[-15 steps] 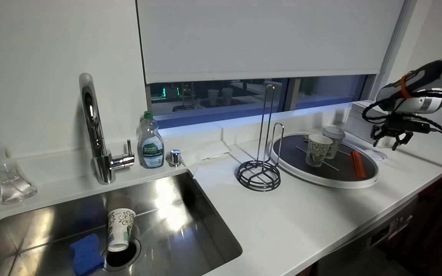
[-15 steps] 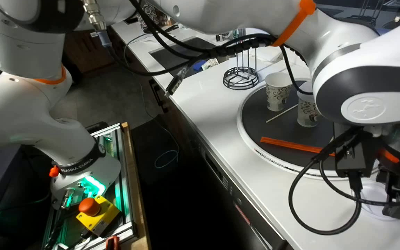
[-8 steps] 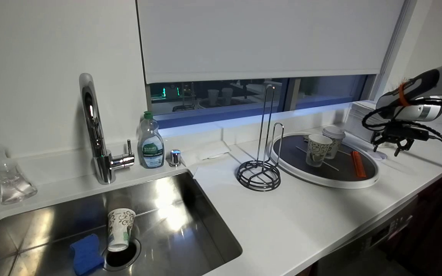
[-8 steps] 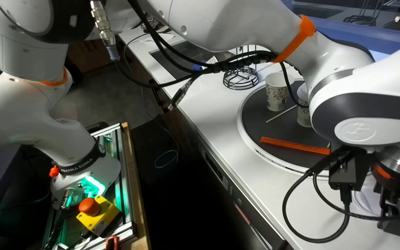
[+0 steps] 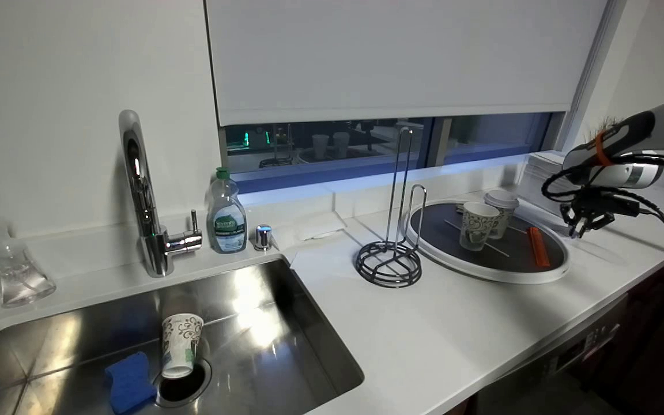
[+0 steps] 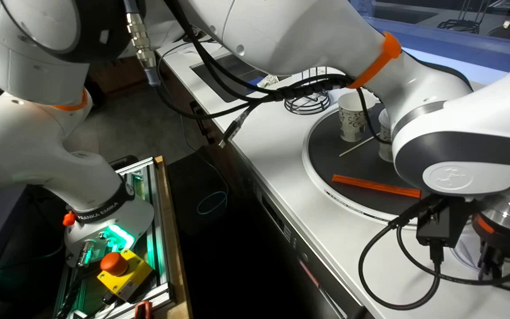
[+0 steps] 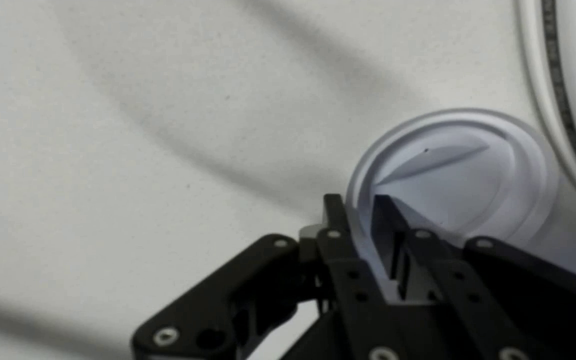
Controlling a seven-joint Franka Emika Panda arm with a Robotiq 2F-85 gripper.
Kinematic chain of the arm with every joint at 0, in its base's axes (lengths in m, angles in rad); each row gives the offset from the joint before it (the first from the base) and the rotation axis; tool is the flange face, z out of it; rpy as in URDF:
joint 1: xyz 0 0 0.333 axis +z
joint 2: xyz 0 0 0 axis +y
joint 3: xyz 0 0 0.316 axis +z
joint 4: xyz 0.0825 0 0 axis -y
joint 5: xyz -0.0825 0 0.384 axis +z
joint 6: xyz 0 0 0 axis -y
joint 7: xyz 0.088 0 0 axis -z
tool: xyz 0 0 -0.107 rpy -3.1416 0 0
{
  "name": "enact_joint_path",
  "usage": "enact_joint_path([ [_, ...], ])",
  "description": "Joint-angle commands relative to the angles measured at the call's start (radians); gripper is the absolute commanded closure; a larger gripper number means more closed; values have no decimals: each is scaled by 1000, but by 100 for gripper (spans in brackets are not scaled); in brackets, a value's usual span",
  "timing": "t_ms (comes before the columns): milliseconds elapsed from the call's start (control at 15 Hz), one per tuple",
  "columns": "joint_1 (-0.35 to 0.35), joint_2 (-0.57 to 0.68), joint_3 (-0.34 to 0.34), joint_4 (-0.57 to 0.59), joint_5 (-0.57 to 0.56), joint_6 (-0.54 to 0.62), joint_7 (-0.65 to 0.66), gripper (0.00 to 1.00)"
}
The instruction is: Remove the stick from the cup, put it on the tray, pick up the lid and cover the cup
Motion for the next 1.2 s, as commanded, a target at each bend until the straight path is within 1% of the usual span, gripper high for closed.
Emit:
enact_joint_path([
  [0,1,-2,-1,8,7,7,11,100],
  [200,11,-23,-10,0,-7,4,8,99],
  [333,27,-43,-26,-10,-30,5,10,100],
  [667,105,-134,-86,-69,-165,-3,-37,99],
  [933,129,-191,-59,-84,-254,-43,-169,99],
  [1133,152,-221,-39,-103,-319,-38,-257,99],
])
